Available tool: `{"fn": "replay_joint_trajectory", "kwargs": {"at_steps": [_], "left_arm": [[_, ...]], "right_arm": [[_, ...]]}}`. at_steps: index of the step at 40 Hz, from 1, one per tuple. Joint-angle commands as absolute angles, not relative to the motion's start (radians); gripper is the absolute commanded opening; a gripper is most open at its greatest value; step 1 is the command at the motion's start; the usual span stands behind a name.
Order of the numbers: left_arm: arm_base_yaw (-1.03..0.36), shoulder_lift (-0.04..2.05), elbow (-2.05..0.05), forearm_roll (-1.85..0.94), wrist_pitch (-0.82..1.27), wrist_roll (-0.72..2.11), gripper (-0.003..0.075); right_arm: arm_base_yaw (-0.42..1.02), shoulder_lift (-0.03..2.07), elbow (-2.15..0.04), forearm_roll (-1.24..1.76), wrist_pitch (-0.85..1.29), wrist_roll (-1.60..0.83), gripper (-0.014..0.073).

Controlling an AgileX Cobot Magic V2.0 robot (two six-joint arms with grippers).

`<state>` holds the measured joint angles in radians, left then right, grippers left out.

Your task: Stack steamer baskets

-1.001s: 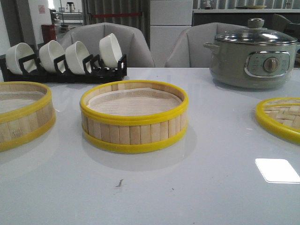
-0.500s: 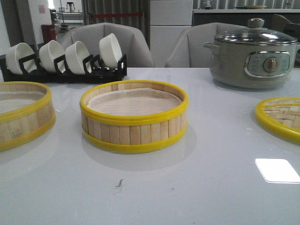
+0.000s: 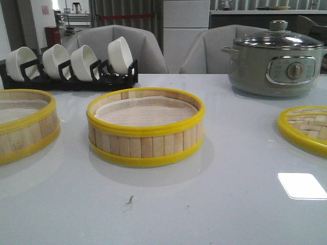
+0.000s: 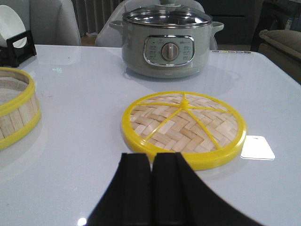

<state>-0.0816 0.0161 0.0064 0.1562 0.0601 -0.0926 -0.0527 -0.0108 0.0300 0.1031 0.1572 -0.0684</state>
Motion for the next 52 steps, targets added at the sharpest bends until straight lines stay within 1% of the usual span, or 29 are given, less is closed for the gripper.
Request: {"fn": "replay_joint_trajectory", "kwargs": {"at_steps": [1,7,11,16,20,21,25,30,35,39,52], "left_arm": [[-0.086,0.037,0.006,0.167,-0.029,-0.096,0.0091],[-0.086,0.043,-0.01,0.041,-0.025,-0.097,0.0091],[-0.088,0.105,-0.097,-0.024,-0.016,-0.097,0.0091],[-0.088,0.272,-0.326,0.037,0.084,-0.096,0.0091],[-0.088,0.457,-0.563,0.085,0.275,-0.096,0.0091],[-0.088,0.509,-0.652,0.097,0.353,-0.096,0.0091],[-0.088,0.682,-0.87,0.152,0.518,-0.093,0.0091],[-0.088,0.844,-1.039,0.176,0.628,-0.092,0.0091],[-0.088,0.899,-1.1,0.181,0.663,-0.092,0.0091],[-0.088,0.911,-1.096,0.189,0.617,-0.089,0.0091],[-0.088,0.933,-1.08,0.194,0.618,-0.074,0.0091]], "right_arm": [[-0.052,-0.031,0.015,0.109,0.067,-0.077,0.0048],[-0.052,-0.031,0.015,0.109,0.067,-0.077,0.0048],[-0.052,-0.031,0.015,0.109,0.067,-0.077,0.0048],[-0.052,-0.031,0.015,0.109,0.067,-0.077,0.0048],[-0.052,-0.031,0.015,0.109,0.067,-0.077,0.0048],[-0.052,-0.031,0.015,0.109,0.067,-0.077,0.0048],[-0.052,-0.031,0.015,0.109,0.067,-0.077,0.0048],[-0.052,-0.031,0.015,0.109,0.067,-0.077,0.0048],[-0.052,-0.031,0.015,0.109,0.067,-0.077,0.0048],[-0.052,-0.031,0.015,0.109,0.067,-0.077,0.0048],[-0.052,-0.031,0.015,0.109,0.067,-0.077,0.0048]]}}
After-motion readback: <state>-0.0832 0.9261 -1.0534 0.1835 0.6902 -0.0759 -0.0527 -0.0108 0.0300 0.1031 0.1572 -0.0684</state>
